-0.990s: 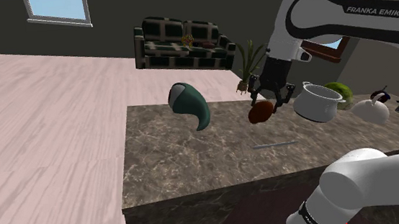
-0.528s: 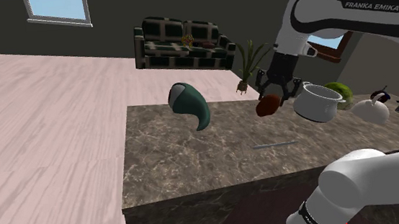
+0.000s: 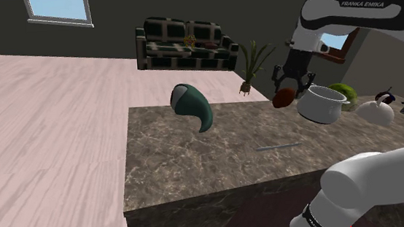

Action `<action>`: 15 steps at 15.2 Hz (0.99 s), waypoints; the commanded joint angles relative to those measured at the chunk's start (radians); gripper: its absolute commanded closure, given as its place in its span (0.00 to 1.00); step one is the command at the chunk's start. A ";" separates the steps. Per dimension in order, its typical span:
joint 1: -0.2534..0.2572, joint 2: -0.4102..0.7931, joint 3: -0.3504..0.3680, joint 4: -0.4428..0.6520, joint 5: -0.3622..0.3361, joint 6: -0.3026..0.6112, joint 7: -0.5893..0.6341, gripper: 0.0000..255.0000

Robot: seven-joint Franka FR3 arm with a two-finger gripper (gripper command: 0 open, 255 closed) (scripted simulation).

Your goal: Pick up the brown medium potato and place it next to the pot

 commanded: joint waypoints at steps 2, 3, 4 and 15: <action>-0.019 0.065 -0.056 0.048 -0.033 0.012 -0.071 1.00; -0.025 0.087 -0.074 0.067 -0.042 0.014 -0.094 1.00; -0.031 0.109 -0.092 0.088 -0.050 0.016 -0.117 1.00; -0.089 0.417 -0.279 0.385 -0.067 0.013 -0.378 1.00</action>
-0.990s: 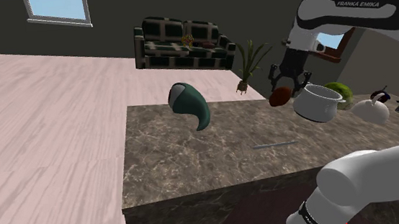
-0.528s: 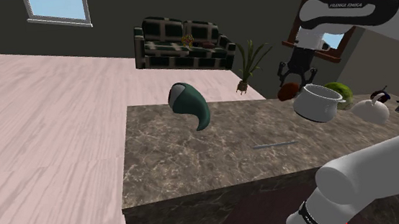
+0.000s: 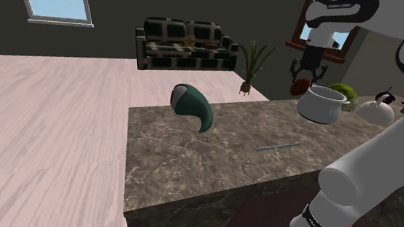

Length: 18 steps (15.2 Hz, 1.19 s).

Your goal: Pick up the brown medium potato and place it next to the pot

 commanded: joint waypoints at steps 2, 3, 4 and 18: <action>-0.020 0.104 -0.047 0.105 0.018 -0.008 -0.077 1.00; -0.029 0.140 -0.062 0.143 0.028 -0.014 -0.103 1.00; -0.039 0.178 -0.076 0.183 0.038 -0.020 -0.129 1.00; -0.225 0.609 -0.151 0.656 0.205 -0.114 -0.357 1.00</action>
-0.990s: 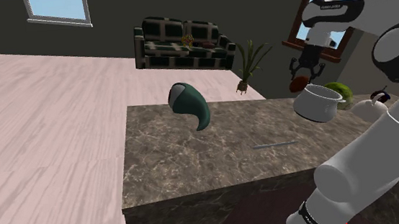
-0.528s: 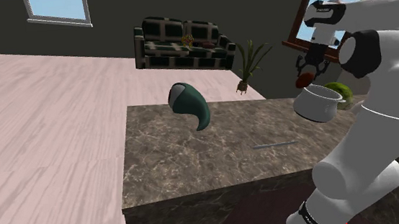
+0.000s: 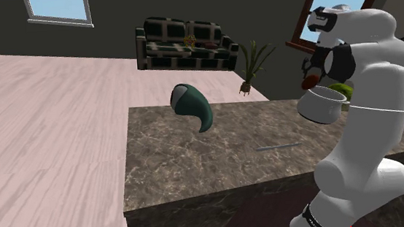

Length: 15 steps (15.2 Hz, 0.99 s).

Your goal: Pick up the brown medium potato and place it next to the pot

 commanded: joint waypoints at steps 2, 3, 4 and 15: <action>0.008 -0.011 0.000 -0.054 -0.005 0.044 -0.002 1.00; 0.012 -0.015 0.000 -0.073 -0.007 0.060 -0.002 1.00; 0.015 -0.018 0.000 -0.092 -0.008 0.075 -0.002 1.00; 0.037 -0.033 0.004 -0.262 -0.013 0.230 -0.005 1.00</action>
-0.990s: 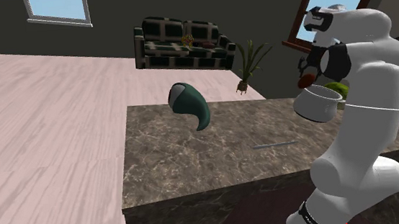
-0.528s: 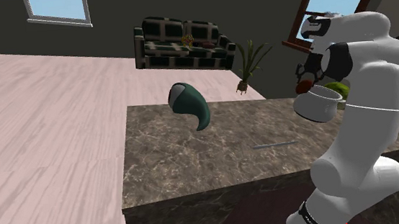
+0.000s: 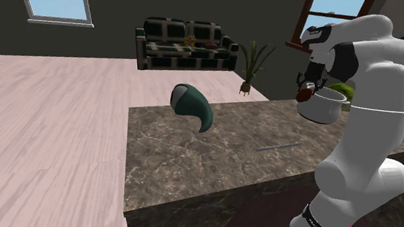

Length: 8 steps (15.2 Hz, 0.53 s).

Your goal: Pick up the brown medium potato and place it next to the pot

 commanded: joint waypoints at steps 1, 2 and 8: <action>0.001 0.002 0.001 -0.024 0.001 0.026 -0.003 1.00; 0.002 0.003 0.001 -0.037 0.002 0.039 -0.003 1.00; 0.006 0.012 0.005 -0.105 0.008 0.115 -0.009 1.00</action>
